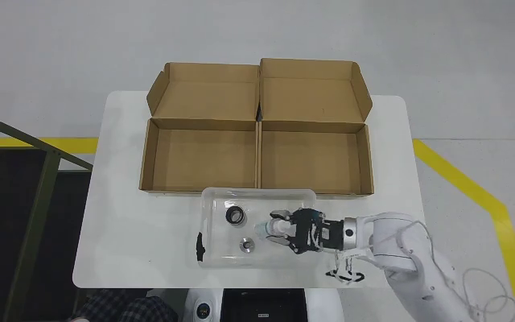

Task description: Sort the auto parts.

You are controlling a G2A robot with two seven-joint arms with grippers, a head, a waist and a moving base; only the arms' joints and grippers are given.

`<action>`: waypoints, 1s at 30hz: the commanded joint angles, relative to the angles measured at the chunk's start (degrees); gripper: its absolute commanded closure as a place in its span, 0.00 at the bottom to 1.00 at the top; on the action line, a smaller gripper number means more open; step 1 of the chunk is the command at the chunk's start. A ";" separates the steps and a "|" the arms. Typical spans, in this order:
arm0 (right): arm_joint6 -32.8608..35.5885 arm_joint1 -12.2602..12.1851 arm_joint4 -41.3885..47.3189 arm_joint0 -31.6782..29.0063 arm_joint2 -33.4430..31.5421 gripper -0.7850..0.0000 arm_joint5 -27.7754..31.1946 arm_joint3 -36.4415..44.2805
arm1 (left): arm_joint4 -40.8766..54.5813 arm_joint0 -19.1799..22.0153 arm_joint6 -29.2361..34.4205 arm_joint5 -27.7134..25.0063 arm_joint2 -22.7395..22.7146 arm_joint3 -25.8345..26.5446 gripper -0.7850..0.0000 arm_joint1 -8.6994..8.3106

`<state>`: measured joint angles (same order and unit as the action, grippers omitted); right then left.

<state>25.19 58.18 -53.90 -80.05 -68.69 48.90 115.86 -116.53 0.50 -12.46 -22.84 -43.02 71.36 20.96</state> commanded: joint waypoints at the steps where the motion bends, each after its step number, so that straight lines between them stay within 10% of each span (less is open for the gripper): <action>1: -2.24 0.08 1.98 0.57 -0.23 1.00 -0.09 -1.38 | 0.00 0.00 0.00 0.00 0.00 0.00 0.00 0.00; 30: -24.65 0.94 6.99 -0.89 -7.30 1.00 -5.85 -2.88 | 0.00 0.00 0.00 0.00 0.00 0.00 0.00 0.00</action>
<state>0.59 59.13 -46.63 -80.76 -75.81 43.19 112.87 -116.53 0.50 -12.46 -22.84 -43.02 71.36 20.96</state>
